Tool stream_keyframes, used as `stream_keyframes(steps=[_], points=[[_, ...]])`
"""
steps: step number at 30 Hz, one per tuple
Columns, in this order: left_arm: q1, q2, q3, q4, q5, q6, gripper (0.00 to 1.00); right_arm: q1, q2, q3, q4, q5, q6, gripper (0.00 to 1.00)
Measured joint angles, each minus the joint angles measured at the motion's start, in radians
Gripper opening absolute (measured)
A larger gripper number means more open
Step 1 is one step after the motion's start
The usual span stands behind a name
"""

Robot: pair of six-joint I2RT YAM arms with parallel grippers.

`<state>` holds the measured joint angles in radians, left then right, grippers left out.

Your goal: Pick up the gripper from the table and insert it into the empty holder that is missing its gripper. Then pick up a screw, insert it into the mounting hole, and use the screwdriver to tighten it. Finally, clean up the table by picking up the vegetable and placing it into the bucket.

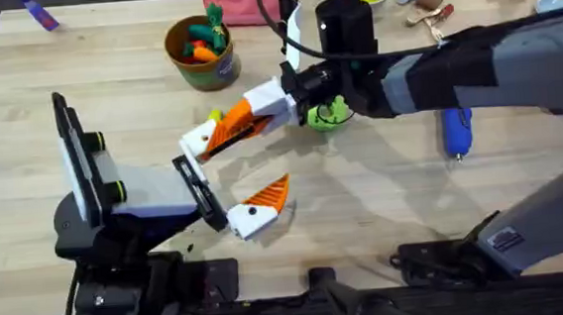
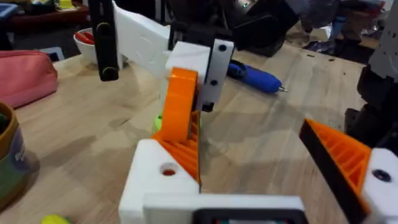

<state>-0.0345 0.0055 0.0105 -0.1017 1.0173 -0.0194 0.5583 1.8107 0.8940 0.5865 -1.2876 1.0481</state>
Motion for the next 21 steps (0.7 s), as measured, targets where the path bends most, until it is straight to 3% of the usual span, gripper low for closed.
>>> stream_keyframes(steps=[21], points=[[0.0,0.0,0.0,0.0,0.009,0.001,0.985,0.007,0.0,0.0,-0.002,-0.018,0.003,0.008]])
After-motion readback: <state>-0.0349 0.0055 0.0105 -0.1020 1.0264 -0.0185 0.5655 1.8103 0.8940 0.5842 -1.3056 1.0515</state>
